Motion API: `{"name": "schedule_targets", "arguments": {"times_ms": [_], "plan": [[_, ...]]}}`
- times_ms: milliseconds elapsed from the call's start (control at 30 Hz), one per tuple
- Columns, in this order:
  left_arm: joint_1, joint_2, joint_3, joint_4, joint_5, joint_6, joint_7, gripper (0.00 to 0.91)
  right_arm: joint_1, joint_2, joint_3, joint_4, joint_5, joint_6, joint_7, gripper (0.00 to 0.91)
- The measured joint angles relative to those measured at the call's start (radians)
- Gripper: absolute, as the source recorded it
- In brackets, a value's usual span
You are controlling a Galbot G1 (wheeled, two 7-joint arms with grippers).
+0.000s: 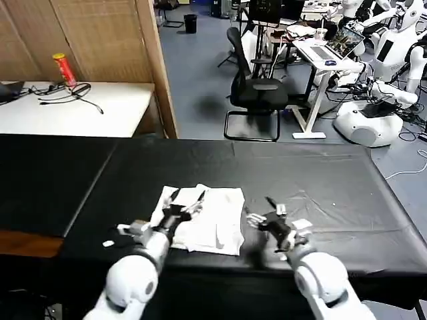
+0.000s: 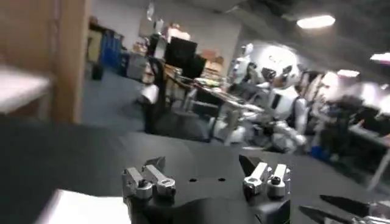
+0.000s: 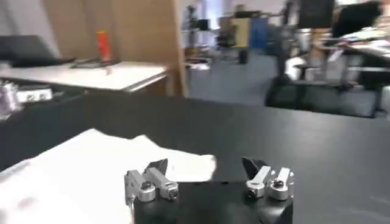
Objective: Fold and organize the clothes.
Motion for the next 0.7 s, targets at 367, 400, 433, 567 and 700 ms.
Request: {"name": "schedule_targets", "arguments": {"times_ms": [367, 400, 433, 567, 700], "plan": [[0.047, 0.012, -0.043, 0.002, 0.047, -0.009, -0.005, 0.878, 0.092, 0.035, -0.147, -0.086, -0.166, -0.112, 0.081, 0.878], [0.049, 0.012, -0.046, 0.004, 0.048, -0.010, -0.005, 0.878, 0.085, 0.033, -0.142, -0.080, -0.171, -0.120, 0.092, 0.878], [0.051, 0.011, -0.048, 0.006, 0.048, -0.011, -0.004, 0.878, 0.077, 0.031, -0.134, -0.073, -0.177, -0.124, 0.101, 0.878], [0.052, 0.007, -0.062, 0.025, 0.047, -0.016, -0.001, 0.878, 0.033, 0.027, -0.079, -0.032, -0.224, -0.138, 0.148, 0.878], [0.045, 0.003, -0.077, 0.050, 0.020, -0.018, 0.005, 0.878, -0.024, 0.043, -0.009, 0.018, -0.249, -0.135, 0.199, 0.878]]}}
